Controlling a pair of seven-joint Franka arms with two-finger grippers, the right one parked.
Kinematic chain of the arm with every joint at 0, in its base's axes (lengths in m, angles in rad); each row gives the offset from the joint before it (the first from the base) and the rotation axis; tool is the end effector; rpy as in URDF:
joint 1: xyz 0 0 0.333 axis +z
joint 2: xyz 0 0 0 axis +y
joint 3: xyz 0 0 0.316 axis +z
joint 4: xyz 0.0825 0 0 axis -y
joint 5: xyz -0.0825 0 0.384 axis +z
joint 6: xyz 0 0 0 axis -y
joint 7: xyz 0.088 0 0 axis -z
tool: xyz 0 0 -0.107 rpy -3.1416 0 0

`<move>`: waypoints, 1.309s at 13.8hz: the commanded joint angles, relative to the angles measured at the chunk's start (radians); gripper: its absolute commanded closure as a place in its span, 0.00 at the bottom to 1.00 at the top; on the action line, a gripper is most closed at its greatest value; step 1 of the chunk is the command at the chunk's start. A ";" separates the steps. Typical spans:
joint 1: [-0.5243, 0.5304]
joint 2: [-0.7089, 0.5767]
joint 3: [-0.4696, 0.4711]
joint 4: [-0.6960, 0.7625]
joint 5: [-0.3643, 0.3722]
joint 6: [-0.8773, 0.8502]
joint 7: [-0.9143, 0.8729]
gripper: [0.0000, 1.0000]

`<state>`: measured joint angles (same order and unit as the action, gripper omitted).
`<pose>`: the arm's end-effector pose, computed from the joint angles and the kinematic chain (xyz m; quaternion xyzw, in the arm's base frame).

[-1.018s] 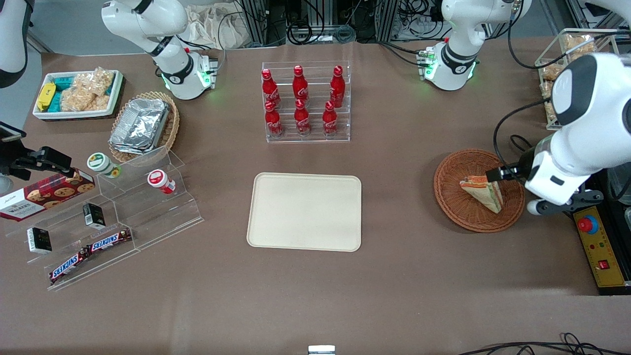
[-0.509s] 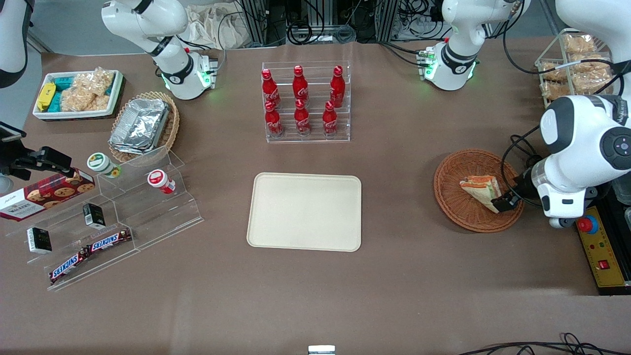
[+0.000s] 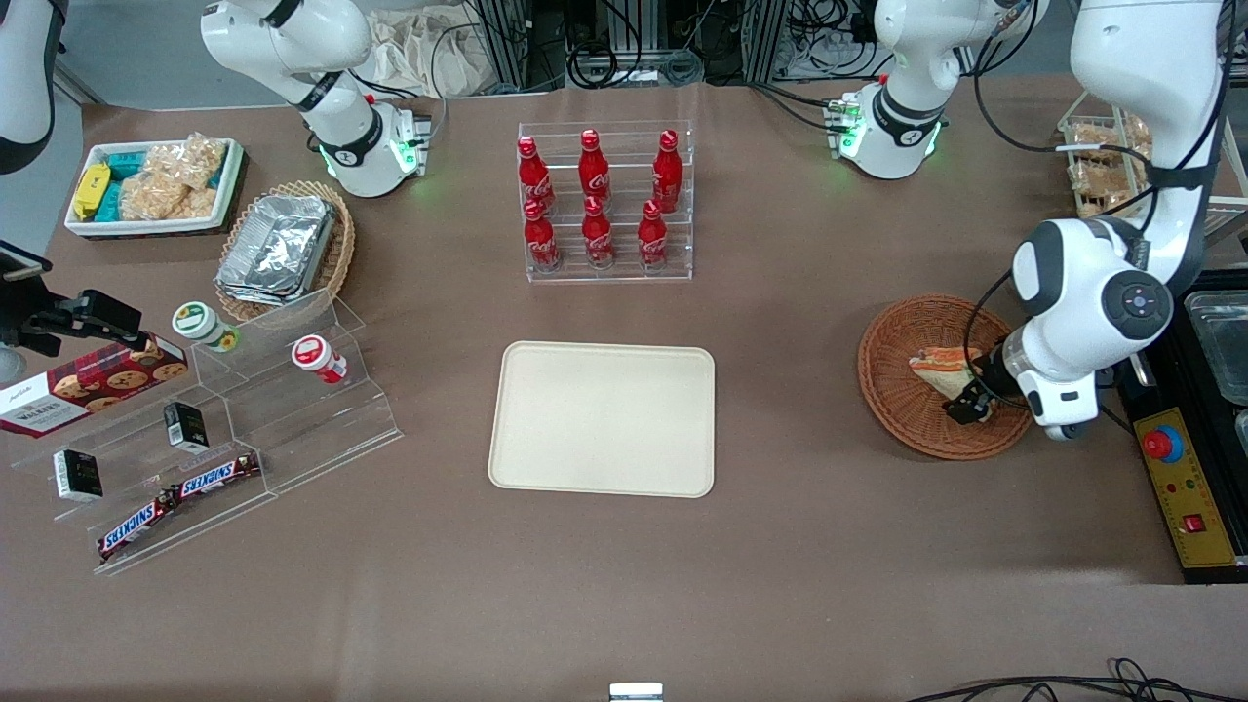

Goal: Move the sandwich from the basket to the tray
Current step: 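Close the left gripper on the triangular sandwich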

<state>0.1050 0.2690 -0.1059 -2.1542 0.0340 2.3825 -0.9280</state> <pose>0.5620 0.0002 0.2712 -0.8991 -0.4372 0.0186 0.0064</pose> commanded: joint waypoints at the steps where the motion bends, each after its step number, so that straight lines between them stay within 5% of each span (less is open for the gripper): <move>1: 0.002 0.004 -0.003 -0.019 -0.006 0.015 -0.018 0.03; 6: 0.004 0.004 -0.001 0.017 -0.006 -0.035 -0.017 0.04; 9: 0.004 0.009 -0.001 0.143 0.000 -0.261 -0.017 0.04; 18: 0.051 0.065 0.002 0.092 0.026 -0.255 0.002 0.08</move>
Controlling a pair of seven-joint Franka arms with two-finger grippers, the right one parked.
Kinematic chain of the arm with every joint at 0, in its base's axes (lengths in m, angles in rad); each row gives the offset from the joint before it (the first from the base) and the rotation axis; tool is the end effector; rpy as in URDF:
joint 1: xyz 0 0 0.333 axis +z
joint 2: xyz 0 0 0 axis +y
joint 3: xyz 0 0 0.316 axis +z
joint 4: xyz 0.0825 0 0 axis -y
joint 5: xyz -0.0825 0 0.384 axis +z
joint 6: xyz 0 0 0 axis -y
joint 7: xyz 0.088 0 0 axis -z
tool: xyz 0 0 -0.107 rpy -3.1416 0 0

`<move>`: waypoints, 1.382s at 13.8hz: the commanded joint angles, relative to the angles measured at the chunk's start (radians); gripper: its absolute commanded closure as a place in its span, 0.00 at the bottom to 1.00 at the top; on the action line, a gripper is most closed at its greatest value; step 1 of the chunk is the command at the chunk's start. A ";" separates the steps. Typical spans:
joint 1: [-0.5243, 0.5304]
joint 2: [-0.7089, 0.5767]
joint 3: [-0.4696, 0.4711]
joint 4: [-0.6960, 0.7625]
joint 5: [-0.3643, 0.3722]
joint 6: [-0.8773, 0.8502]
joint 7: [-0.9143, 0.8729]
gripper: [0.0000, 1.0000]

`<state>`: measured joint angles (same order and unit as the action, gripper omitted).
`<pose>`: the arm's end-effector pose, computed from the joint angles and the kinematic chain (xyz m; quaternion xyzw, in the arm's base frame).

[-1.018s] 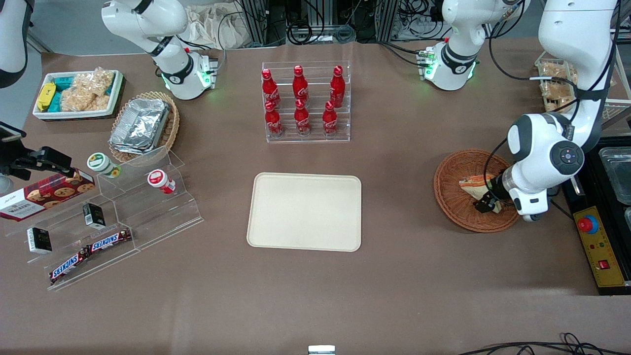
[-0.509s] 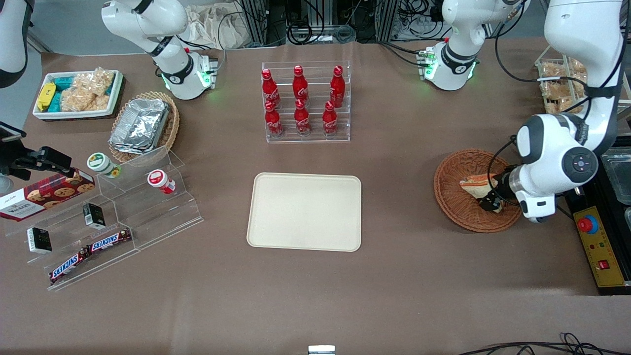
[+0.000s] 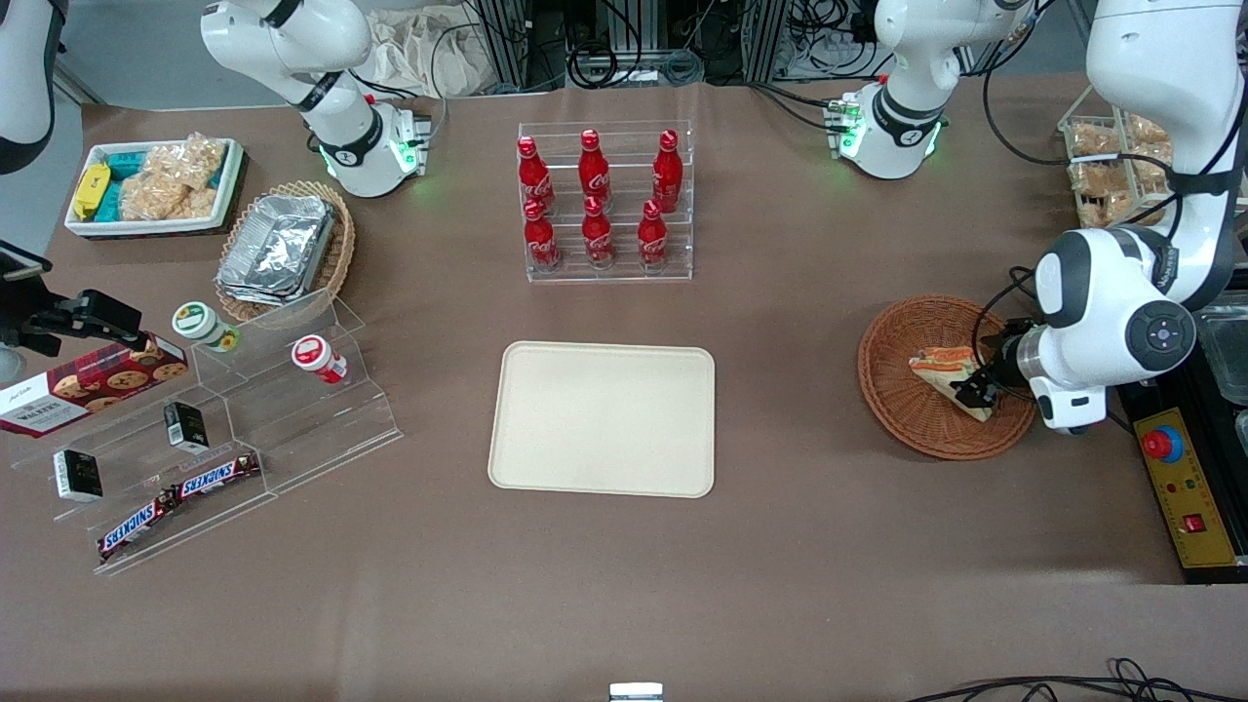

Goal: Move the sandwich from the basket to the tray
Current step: 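Close the left gripper on the triangular sandwich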

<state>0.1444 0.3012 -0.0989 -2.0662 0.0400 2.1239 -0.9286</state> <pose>0.5590 0.0279 0.2691 -0.8829 -0.4539 0.1086 0.0522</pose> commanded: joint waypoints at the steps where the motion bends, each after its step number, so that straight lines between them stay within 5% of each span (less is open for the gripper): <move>1: 0.014 0.041 -0.005 0.004 0.021 0.023 0.002 0.09; 5: 0.014 0.081 -0.005 -0.002 0.021 0.093 0.002 0.15; 9: -0.002 0.067 -0.010 0.023 0.021 0.085 -0.012 0.76; 12: -0.003 0.021 -0.015 0.029 0.024 0.041 0.005 0.97; 15: -0.019 -0.037 -0.034 0.084 0.080 -0.089 0.008 1.00; 19: -0.025 -0.062 -0.158 0.332 0.080 -0.410 0.063 1.00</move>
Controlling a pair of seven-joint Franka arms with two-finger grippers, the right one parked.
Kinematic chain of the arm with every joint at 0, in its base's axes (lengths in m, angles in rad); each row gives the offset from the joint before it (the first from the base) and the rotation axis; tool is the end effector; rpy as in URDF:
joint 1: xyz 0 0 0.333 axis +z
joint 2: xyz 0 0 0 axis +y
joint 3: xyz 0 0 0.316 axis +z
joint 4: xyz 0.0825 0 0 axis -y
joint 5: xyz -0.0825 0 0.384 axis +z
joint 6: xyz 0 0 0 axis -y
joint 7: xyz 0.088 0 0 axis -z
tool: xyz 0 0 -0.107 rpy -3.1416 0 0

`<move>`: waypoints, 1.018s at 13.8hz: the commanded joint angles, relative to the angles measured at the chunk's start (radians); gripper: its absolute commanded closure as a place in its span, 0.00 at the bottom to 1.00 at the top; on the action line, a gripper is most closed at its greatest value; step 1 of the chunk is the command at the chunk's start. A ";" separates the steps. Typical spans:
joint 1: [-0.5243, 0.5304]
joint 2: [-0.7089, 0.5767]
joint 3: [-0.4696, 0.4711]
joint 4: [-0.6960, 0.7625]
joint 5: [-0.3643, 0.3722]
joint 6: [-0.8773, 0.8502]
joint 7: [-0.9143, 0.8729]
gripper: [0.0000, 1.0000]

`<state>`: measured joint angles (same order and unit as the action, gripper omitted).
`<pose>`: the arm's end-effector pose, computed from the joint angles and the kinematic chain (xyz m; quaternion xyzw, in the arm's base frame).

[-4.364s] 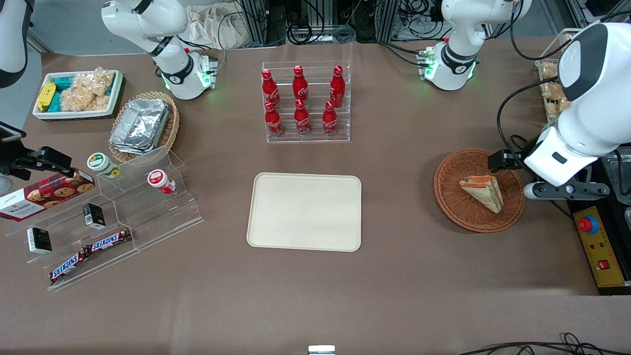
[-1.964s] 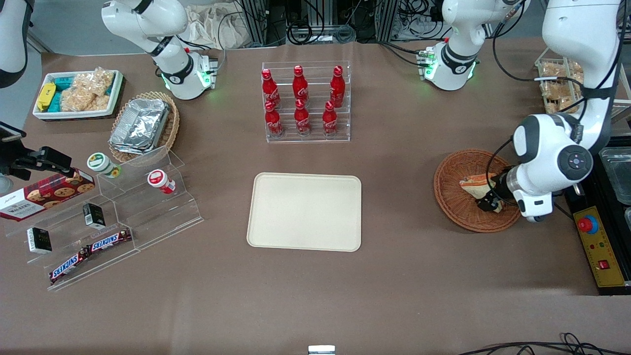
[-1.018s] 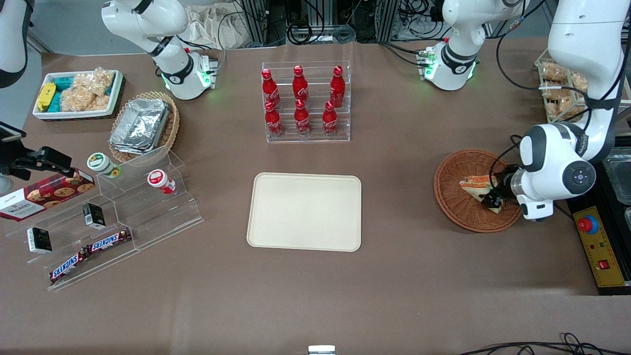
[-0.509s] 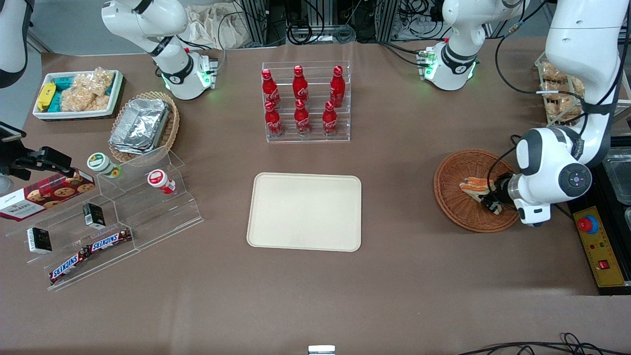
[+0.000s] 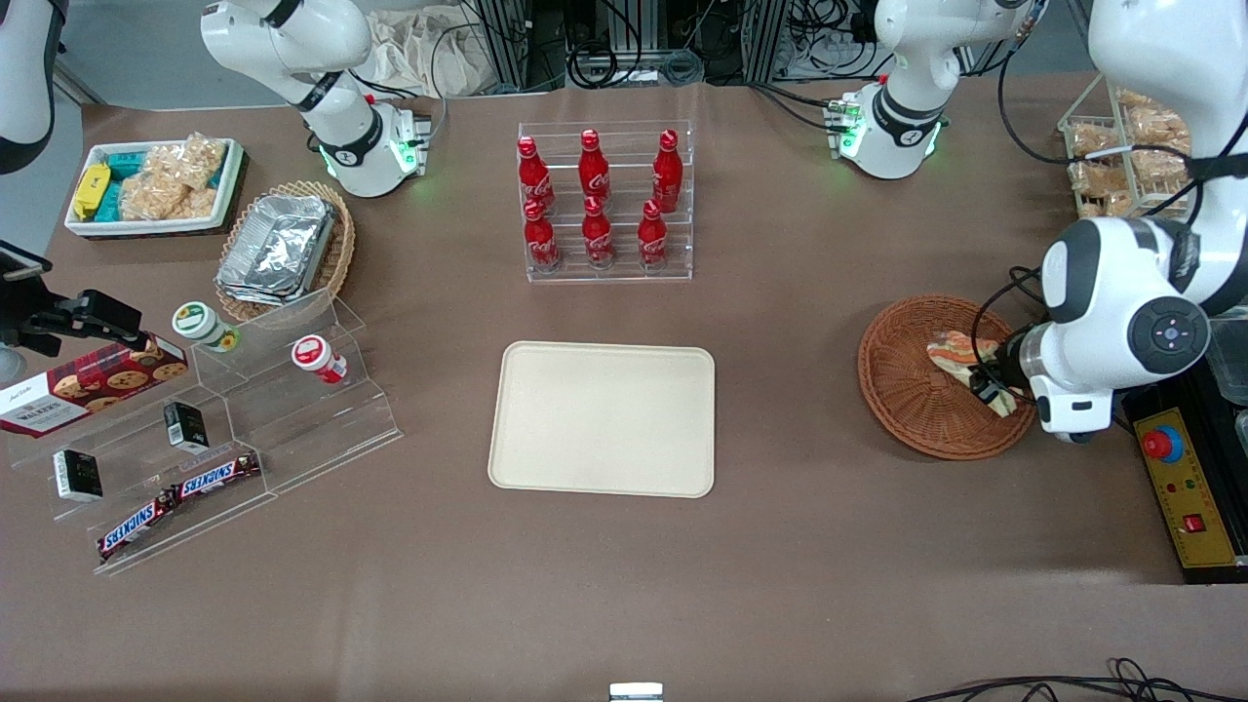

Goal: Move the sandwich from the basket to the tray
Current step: 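Lift the sandwich and carry it over the cream tray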

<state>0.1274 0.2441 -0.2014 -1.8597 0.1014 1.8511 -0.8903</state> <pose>0.5869 -0.0302 0.3727 -0.9184 -0.3753 0.0987 0.0768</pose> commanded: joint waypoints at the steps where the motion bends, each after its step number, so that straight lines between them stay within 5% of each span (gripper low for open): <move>1: -0.009 -0.002 -0.108 0.198 0.018 -0.214 0.039 1.00; 6: -0.046 0.052 -0.381 0.333 0.030 -0.271 0.082 1.00; 10: -0.306 0.271 -0.391 0.445 0.127 -0.167 0.060 1.00; 14: -0.385 0.481 -0.388 0.456 0.269 0.127 0.024 1.00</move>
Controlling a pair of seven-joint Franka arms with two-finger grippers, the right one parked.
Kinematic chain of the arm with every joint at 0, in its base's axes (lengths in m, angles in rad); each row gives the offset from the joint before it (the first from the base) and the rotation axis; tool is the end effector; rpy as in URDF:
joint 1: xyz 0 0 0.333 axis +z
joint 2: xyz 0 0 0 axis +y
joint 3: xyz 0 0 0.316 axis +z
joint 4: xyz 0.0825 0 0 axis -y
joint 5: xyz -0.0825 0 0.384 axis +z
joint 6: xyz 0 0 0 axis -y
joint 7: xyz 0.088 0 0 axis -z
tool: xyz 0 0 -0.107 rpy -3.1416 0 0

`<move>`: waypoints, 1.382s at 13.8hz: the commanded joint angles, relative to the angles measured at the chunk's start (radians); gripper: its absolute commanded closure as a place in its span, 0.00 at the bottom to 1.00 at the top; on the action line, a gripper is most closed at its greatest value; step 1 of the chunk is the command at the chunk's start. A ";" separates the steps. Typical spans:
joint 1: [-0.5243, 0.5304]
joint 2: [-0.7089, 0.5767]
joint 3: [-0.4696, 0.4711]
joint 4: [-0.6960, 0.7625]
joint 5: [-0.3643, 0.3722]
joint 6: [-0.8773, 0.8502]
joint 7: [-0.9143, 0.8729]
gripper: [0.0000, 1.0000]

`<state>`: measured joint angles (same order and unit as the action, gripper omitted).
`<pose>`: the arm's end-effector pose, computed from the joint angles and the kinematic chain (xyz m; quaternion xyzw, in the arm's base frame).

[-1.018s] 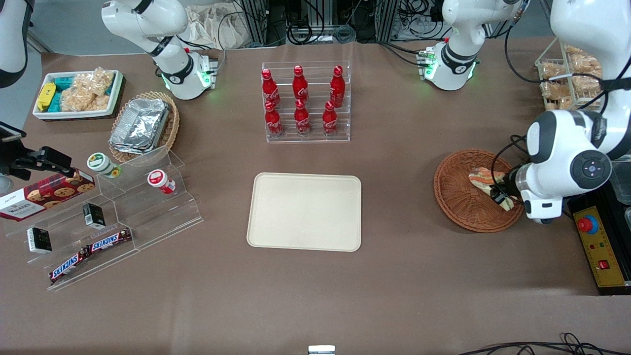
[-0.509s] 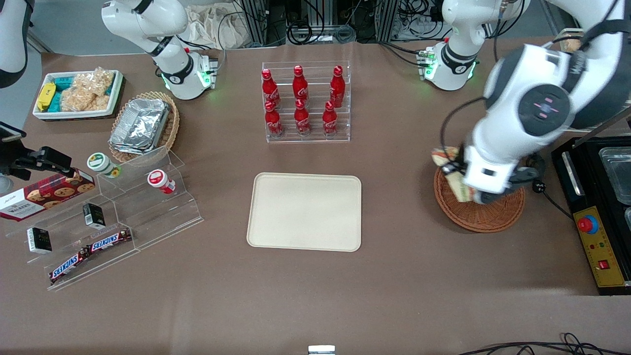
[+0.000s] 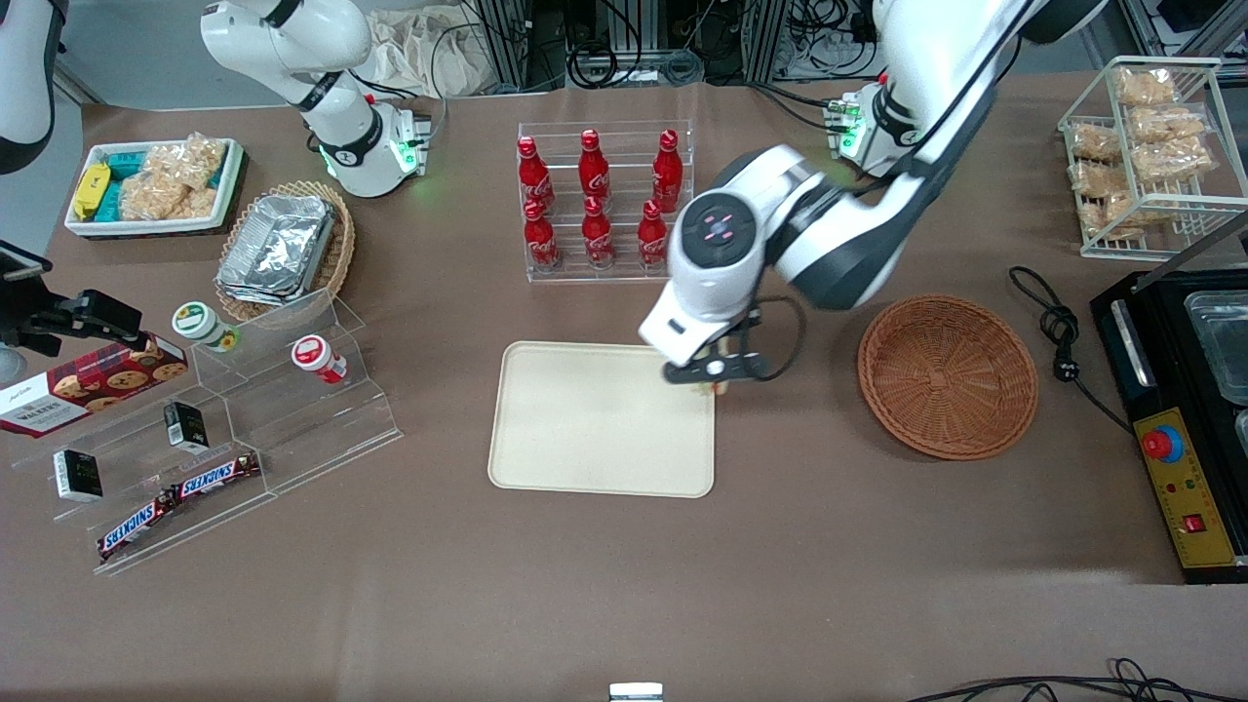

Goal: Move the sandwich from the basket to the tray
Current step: 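Lift the sandwich and carry it over the cream tray, then lower the sandwich onto the tray and open the left gripper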

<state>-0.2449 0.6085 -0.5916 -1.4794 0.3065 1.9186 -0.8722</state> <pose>0.5288 -0.4486 0.3593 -0.9993 0.0025 0.0367 0.0094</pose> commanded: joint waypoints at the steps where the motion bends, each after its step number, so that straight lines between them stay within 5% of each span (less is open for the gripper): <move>1: -0.013 0.152 0.003 0.076 0.098 0.103 0.012 1.00; 5: -0.011 0.240 0.004 0.077 0.193 0.183 0.018 1.00; 8: -0.010 0.261 0.006 0.076 0.216 0.191 0.022 0.87; 9: -0.008 0.267 0.006 0.074 0.229 0.197 0.021 0.69; 10: -0.007 0.275 0.006 0.073 0.229 0.209 0.012 0.29; 11: -0.002 0.274 0.018 0.068 0.230 0.223 0.019 0.01; 16: -0.002 0.196 0.036 0.061 0.211 0.198 0.004 0.00; 19: 0.001 0.067 0.035 0.054 0.209 0.035 0.009 0.00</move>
<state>-0.2437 0.7892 -0.5597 -1.4027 0.5158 2.0576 -0.8602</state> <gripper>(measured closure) 0.000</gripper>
